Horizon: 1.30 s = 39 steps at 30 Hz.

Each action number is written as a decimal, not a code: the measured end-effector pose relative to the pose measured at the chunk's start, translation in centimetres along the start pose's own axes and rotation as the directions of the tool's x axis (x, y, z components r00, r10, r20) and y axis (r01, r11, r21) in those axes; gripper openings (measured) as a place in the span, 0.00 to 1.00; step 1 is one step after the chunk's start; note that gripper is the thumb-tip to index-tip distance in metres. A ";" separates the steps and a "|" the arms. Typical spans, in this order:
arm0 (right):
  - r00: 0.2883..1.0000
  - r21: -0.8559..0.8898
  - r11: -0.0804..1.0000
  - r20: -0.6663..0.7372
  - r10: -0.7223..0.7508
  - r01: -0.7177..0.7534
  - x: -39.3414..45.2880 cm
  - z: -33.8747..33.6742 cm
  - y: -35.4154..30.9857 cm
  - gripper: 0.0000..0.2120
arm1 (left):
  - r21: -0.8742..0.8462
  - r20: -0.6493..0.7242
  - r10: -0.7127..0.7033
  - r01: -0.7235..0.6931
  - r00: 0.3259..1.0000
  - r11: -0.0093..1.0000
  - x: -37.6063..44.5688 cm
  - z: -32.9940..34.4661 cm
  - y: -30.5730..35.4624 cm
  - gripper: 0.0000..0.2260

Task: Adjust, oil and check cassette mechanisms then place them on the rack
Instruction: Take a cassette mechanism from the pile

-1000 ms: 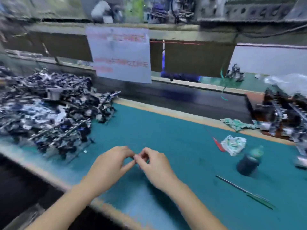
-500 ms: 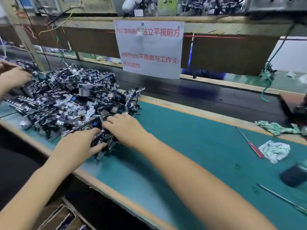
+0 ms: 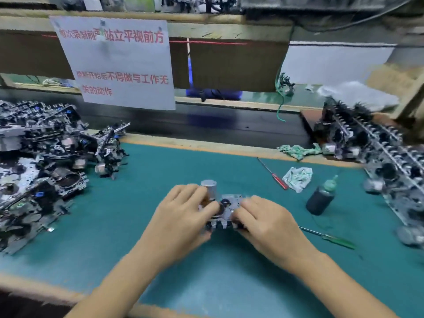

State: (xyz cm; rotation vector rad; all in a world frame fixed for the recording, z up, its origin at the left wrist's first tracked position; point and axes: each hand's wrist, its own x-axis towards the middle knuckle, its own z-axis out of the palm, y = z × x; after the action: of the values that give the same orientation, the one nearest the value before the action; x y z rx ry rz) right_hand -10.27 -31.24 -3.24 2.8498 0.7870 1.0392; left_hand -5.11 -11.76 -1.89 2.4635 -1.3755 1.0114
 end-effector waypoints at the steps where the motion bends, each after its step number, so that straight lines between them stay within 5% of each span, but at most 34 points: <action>1: 1.000 -0.032 0.999 -0.003 -0.006 0.006 -1.7 -0.3 0.5 0.07 | -0.022 -0.049 0.042 -0.043 0.998 0.999 0.4 1.0 1.1 0.15; 5: 0.998 -0.102 0.995 0.061 0.011 -0.004 -6.4 -1.0 2.0 0.05 | -0.117 -0.109 0.130 -0.142 0.986 0.983 1.2 4.1 4.2 0.17; 8: 0.986 -0.035 0.997 0.154 0.068 -0.063 -8.1 -1.3 2.8 0.07 | -0.266 0.096 0.165 -0.134 0.982 0.955 1.2 5.3 4.1 0.27; 14: 0.972 0.099 0.976 0.155 0.179 -0.195 -9.6 -2.1 2.9 0.12 | -0.590 0.506 -0.050 0.388 0.861 0.708 1.0 5.6 3.2 0.56; 19: 0.890 0.216 0.884 -0.111 0.443 -0.414 -9.5 -1.9 2.9 0.13 | -0.616 0.494 -0.054 0.394 0.868 0.683 1.2 6.2 4.1 0.46; 27: 0.637 0.413 0.622 -0.119 0.761 -0.666 -10.4 -1.3 4.2 0.11 | -0.709 0.530 0.025 0.427 0.848 0.561 1.7 6.3 3.1 0.42; 31: 0.607 0.402 0.590 -0.099 0.788 -0.700 -10.4 -1.1 4.4 0.10 | -0.683 0.513 0.015 0.397 0.858 0.613 2.2 6.4 4.0 0.49; 35: 0.604 0.362 0.591 -0.089 0.792 -0.721 -10.8 -0.9 4.5 0.05 | -0.655 0.446 -0.014 0.337 0.895 0.676 2.5 6.6 4.7 0.42; 39: 0.589 0.350 0.579 -0.090 0.803 -0.736 -10.9 -0.8 4.5 0.05 | -0.687 0.483 0.074 0.325 0.873 0.650 2.7 7.2 3.7 0.47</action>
State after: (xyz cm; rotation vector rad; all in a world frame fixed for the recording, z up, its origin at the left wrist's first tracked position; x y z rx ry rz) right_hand -15.85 -40.35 -8.35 3.4191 -0.5100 1.4452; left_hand -3.57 -18.84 -6.39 2.1145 -1.3127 -0.2567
